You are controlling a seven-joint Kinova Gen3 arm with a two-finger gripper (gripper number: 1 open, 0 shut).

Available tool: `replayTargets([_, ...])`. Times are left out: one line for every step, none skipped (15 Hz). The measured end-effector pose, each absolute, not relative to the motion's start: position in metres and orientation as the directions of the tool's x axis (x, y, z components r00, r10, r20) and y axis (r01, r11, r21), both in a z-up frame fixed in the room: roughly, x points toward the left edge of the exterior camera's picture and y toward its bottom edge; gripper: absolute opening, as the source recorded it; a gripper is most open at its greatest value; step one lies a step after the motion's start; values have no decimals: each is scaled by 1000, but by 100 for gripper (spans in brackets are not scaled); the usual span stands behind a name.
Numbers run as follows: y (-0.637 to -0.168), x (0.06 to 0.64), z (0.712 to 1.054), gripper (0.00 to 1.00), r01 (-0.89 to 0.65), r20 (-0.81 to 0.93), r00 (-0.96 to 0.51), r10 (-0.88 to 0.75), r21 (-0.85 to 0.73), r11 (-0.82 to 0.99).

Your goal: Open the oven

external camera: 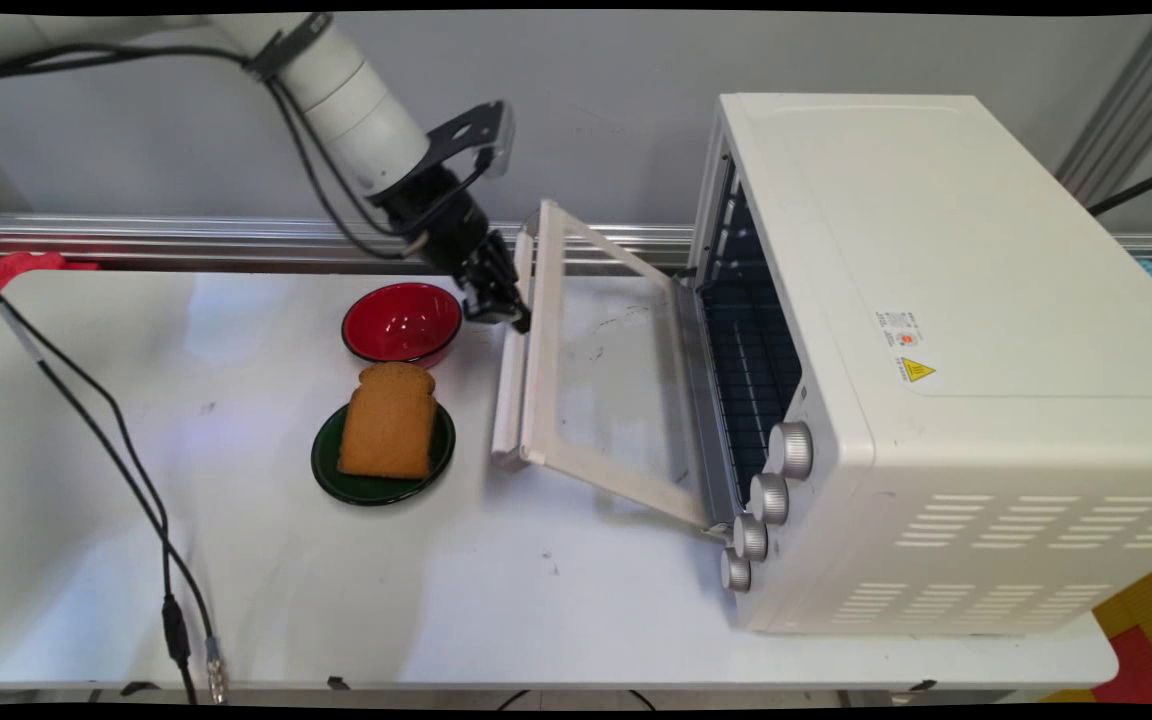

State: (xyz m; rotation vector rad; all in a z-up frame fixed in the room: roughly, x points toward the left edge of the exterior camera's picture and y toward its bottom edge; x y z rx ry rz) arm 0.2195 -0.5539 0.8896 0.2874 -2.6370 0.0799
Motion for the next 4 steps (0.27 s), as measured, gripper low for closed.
replayTargets([-550, 226, 884, 0, -219, 472, -861, -190, -9, 976])
replayTargets([-545, 231, 878, 0, -221, 474, -860, -189, -11, 975])
replayTargets([-543, 234, 874, 0, -221, 476, -859, -188, -13, 975])
replayTargets([-541, 236, 871, 0, -223, 478, -858, -189, -15, 975])
